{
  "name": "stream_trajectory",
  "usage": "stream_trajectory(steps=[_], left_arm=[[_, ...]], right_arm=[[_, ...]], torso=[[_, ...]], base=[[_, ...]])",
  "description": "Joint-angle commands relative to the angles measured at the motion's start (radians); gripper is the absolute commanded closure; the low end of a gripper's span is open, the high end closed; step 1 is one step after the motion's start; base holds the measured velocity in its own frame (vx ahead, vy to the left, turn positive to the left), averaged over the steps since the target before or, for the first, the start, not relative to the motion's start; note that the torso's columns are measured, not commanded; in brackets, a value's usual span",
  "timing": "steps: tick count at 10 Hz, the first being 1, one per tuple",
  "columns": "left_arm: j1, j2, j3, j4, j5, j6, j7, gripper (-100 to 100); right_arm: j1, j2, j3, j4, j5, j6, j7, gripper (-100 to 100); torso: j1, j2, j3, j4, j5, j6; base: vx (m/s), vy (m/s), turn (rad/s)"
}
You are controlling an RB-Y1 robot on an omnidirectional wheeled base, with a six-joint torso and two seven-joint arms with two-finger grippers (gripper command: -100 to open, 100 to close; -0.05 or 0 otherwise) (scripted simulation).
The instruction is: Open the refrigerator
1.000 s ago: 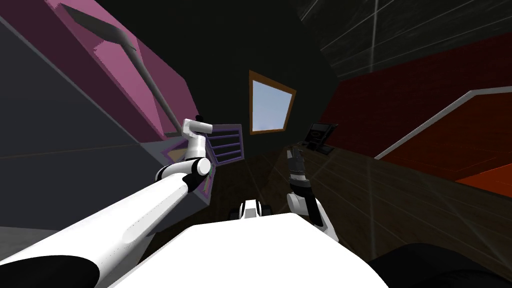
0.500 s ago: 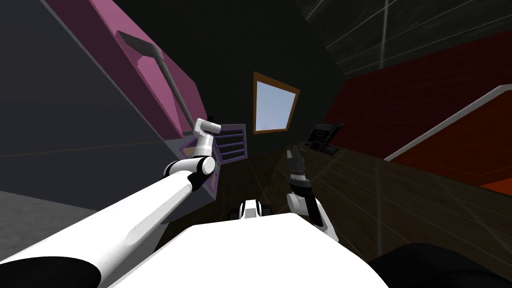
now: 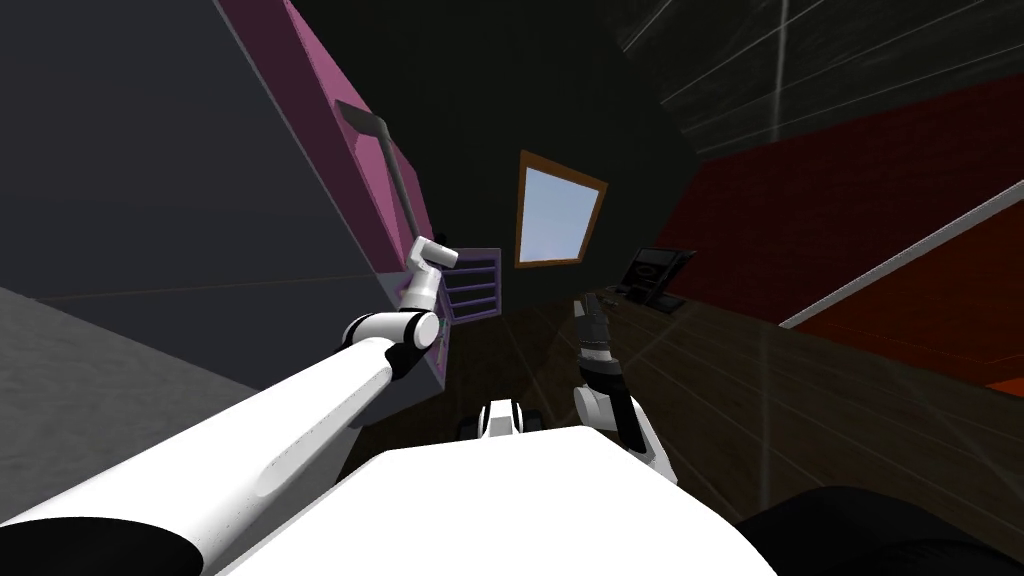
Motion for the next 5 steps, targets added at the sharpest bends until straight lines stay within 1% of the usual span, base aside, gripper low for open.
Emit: stream_trajectory(steps=[1,2,3,4,5], left_arm=[[-0.019,-0.035,-0.043,0.023,-0.010,0.004,0.028,-100],[-0.019,-0.035,-0.043,0.024,-0.010,0.004,0.028,-100],[-0.031,-0.050,-0.064,0.042,-0.015,0.002,0.046,-100],[-0.053,-0.078,-0.102,0.076,-0.026,-0.004,0.077,-100],[-0.062,-0.091,-0.119,0.091,-0.031,-0.006,0.092,-100]], right_arm=[[0.000,0.000,0.000,0.000,0.000,0.000,0.000,0],[0.000,0.000,0.000,0.000,0.000,0.000,0.000,0],[0.000,0.000,0.000,0.000,0.000,0.000,0.000,0],[0.000,0.000,0.000,0.000,0.000,0.000,0.000,0],[0.000,0.000,0.000,0.000,0.000,0.000,0.000,0]], torso=[[0.008,0.004,0.002,0.001,0.002,0.001],[0.009,0.004,0.002,0.001,0.003,0.001],[0.007,0.003,0.001,0.001,0.002,0.001],[0.008,0.002,0.001,0.001,0.002,0.001],[0.013,0.003,0.002,0.001,0.003,0.001]], base=[[-0.074,0.110,0.065],[-0.036,0.048,-0.036],[-0.042,0.075,0.061],[-0.067,0.167,0.152],[-0.079,0.211,0.071]])
